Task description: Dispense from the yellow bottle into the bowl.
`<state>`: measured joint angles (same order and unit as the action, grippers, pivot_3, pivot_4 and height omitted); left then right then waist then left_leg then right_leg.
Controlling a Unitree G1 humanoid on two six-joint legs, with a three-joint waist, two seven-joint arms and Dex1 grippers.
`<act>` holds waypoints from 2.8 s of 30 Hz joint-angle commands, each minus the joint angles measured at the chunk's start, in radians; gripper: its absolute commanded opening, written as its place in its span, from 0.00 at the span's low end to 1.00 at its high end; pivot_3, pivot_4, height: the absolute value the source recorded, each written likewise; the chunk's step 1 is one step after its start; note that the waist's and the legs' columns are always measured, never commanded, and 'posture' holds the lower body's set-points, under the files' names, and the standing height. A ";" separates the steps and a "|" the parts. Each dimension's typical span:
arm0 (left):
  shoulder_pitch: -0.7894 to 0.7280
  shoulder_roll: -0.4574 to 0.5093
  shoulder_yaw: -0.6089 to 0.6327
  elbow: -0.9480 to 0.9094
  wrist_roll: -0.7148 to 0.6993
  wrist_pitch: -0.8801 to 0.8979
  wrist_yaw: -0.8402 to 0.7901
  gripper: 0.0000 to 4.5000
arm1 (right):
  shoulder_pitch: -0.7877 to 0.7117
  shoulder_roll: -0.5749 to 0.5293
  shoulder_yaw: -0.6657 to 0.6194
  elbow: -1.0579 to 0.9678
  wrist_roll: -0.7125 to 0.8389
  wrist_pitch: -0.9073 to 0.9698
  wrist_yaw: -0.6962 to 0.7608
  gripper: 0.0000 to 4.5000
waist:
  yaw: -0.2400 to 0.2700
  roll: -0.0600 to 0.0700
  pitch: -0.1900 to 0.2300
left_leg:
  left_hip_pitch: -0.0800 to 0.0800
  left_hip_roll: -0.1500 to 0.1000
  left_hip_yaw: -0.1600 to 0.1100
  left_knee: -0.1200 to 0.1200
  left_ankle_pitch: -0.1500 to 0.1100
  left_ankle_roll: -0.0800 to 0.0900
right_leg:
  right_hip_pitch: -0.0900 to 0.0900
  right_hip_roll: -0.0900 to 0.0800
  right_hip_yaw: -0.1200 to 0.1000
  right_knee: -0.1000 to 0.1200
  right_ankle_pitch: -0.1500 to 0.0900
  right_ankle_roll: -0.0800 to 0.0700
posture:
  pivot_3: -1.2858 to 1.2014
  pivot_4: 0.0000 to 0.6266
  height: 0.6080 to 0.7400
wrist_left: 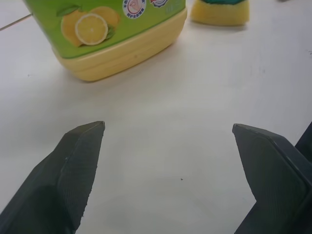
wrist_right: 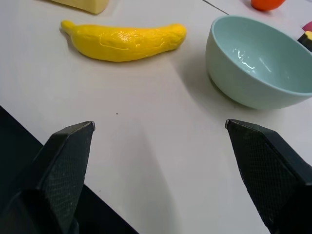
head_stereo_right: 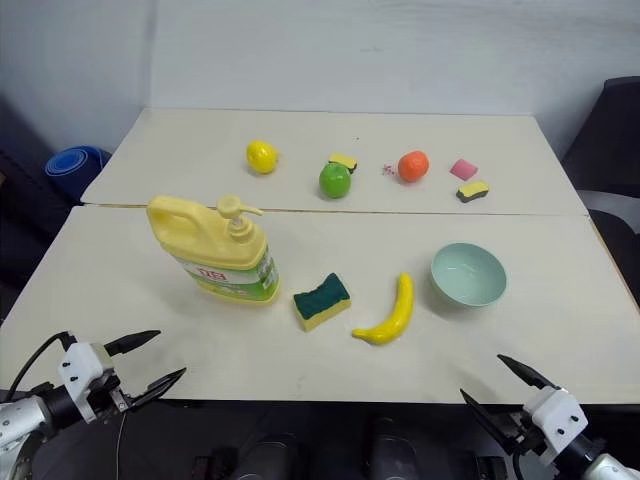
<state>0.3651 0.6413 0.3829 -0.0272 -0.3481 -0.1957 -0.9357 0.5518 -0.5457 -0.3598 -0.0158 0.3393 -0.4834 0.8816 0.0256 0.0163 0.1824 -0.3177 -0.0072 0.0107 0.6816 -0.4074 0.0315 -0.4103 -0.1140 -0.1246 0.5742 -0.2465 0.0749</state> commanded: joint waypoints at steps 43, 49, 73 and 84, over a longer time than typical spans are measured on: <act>-0.192 0.022 -0.206 -0.372 -0.251 0.349 -0.123 1.00 | -1.007 -0.287 0.483 -0.206 0.068 0.757 0.536 0.28 | 0.000 0.000 0.003 | -0.001 0.000 -0.003 0.003 0.012 -0.014 | -0.001 0.003 -0.004 0.000 0.004 -0.001 | 0.52 0.24 1.00; -0.291 -0.002 -0.263 -0.332 -0.254 0.352 -0.151 1.00 | -1.005 -0.518 0.034 -0.159 0.323 1.261 0.300 0.28 | 0.004 0.002 0.004 | -0.001 0.000 -0.004 0.003 0.012 -0.014 | -0.001 0.001 -0.004 0.000 0.005 -0.002 | 0.52 0.24 1.00; -0.297 -0.017 -0.208 -0.271 -0.240 0.341 -0.116 1.00 | -0.993 -0.584 0.179 0.317 -0.020 0.849 0.373 0.99 | -0.022 0.005 0.004 | 0.001 0.001 0.008 0.003 0.015 -0.014 | -0.003 0.005 0.005 0.001 0.007 0.000 | 0.52 0.24 1.00; -0.222 -0.017 -0.154 -0.256 -0.217 0.314 -0.070 1.00 | -1.179 -0.162 0.715 0.005 -0.273 0.727 0.324 0.99 | -0.011 0.000 0.004 | -0.002 0.004 0.006 0.002 0.012 -0.018 | -0.008 0.009 0.005 0.003 0.007 -0.003 | 0.52 0.24 1.00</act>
<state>0.1467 0.6225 0.2108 -0.2622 -0.5652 0.1282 -1.0150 -0.5953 -0.7307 0.3234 -0.0179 0.1142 0.2860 1.2325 0.0142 0.0159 0.1864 -0.3207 -0.0036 0.0162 0.6849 -0.3946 0.0141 -0.4188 -0.1054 -0.1202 0.5780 -0.2395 0.0721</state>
